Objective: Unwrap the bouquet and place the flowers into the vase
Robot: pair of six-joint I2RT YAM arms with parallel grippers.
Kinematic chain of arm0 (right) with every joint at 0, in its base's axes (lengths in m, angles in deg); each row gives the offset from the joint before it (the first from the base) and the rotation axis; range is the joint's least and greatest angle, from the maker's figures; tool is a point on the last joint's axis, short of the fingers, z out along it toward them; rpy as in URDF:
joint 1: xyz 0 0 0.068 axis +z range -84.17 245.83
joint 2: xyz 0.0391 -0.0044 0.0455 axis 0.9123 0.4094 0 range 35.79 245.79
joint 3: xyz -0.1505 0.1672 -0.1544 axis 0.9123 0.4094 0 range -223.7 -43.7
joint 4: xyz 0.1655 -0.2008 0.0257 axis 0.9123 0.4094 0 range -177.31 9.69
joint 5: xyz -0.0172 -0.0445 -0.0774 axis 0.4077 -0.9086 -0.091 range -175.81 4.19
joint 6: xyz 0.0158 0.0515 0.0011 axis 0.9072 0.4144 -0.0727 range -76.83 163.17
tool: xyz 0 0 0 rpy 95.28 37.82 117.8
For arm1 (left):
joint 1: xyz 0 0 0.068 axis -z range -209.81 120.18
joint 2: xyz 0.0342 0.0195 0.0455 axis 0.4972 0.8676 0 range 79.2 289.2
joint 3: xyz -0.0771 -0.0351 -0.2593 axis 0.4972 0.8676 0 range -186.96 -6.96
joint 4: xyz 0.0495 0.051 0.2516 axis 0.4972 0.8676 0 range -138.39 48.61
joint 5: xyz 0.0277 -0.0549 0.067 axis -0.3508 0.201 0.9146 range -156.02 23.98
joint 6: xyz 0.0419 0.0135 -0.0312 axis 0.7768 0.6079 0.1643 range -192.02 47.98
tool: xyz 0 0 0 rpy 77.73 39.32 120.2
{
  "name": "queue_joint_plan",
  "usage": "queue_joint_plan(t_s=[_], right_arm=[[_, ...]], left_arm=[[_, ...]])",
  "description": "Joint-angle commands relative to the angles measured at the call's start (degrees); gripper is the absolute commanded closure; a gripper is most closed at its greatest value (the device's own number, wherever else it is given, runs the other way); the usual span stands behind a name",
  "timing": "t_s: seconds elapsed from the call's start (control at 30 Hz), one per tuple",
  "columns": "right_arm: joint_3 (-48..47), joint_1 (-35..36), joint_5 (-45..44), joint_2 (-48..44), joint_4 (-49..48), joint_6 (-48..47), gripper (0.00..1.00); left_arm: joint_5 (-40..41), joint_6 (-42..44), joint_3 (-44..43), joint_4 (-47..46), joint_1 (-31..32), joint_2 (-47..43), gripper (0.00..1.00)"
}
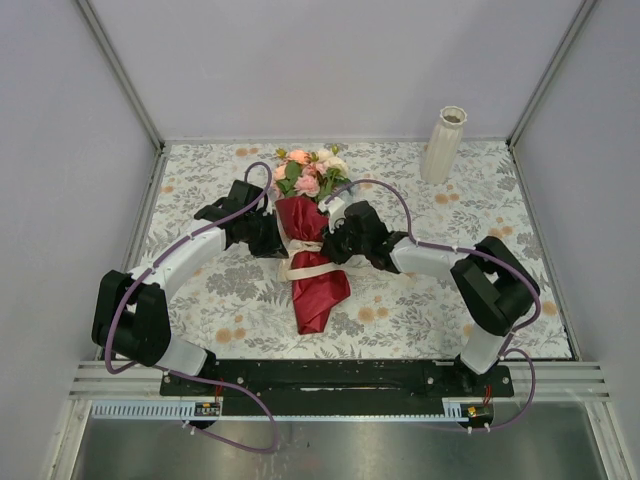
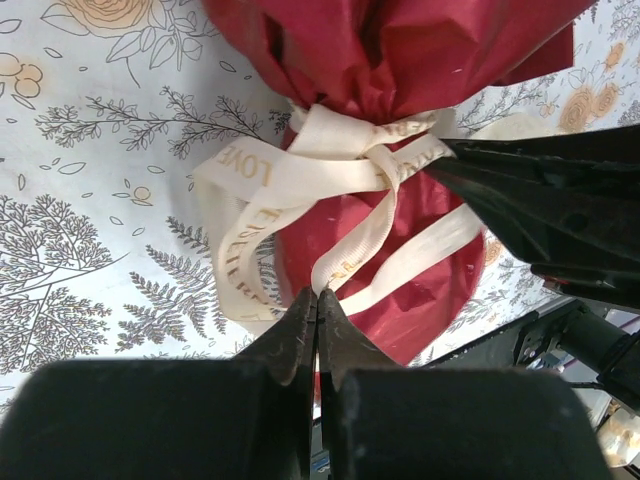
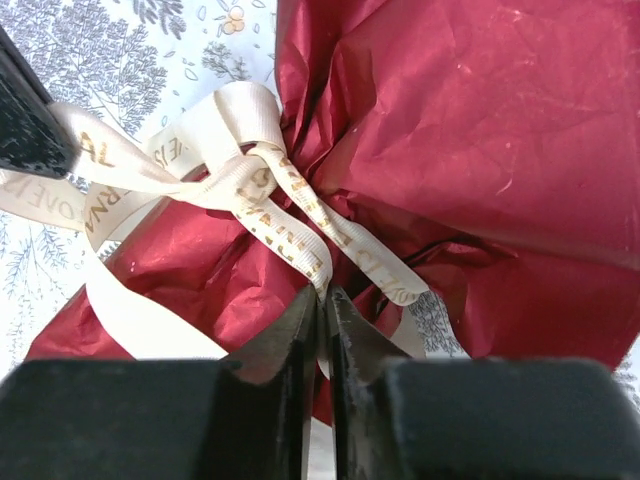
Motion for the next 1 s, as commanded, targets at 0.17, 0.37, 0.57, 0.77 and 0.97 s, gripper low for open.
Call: queue_joint_plan(t_s=[0.17, 0.37, 0.57, 0.77, 0.97], right_arm=[[6.38, -0.41, -10.36, -10.21, -10.44, 1.70, 0.93], [5.42, -0.41, -7.56, -11.28, -8.17, 4.07, 0.88], [6.47, -0.58, -7.02, -11.80, -8.25, 4.69, 0.86], [6.48, -1.20, -6.66, -13.12, -7.29, 5.21, 1.00], [7.44, -3.13, -13.07, -17.33, -6.76, 9.35, 1.00]], left_arm=[[6.24, -0.08, -1.39, 0.16, -0.29, 0.19, 1.00], [0.01, -2.18, 0.89, -4.05, -0.29, 1.16, 1.00], [-2.02, -3.60, 3.10, -6.61, -0.29, 2.12, 1.00], [-3.08, -3.86, 3.27, -7.58, -0.29, 1.60, 1.00], [0.52, -3.77, 2.49, -4.77, -0.29, 3.52, 1.00]])
